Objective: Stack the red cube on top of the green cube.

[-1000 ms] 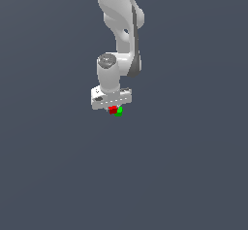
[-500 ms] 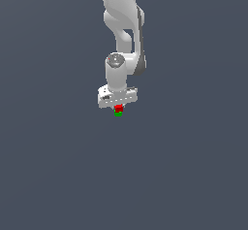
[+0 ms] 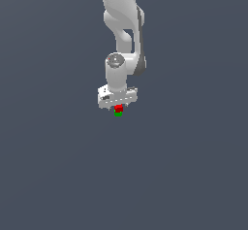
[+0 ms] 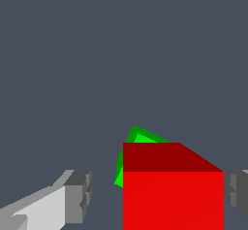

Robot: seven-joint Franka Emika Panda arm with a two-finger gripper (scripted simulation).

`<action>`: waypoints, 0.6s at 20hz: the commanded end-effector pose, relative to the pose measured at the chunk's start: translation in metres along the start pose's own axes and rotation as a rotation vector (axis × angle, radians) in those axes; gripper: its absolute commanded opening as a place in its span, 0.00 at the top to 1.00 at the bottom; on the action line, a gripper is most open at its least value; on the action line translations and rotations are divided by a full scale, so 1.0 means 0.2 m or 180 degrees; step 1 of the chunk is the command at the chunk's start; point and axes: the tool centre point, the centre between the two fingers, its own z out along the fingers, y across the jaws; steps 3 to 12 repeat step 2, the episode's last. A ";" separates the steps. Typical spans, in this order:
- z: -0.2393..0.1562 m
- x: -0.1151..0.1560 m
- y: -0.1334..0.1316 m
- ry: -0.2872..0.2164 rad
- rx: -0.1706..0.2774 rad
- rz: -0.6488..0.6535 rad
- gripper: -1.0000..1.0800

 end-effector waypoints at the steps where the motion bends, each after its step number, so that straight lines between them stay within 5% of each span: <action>1: 0.00 0.00 0.00 0.0000 0.0000 0.0000 0.04; 12: 0.00 0.00 0.00 0.0000 0.0000 0.0000 0.04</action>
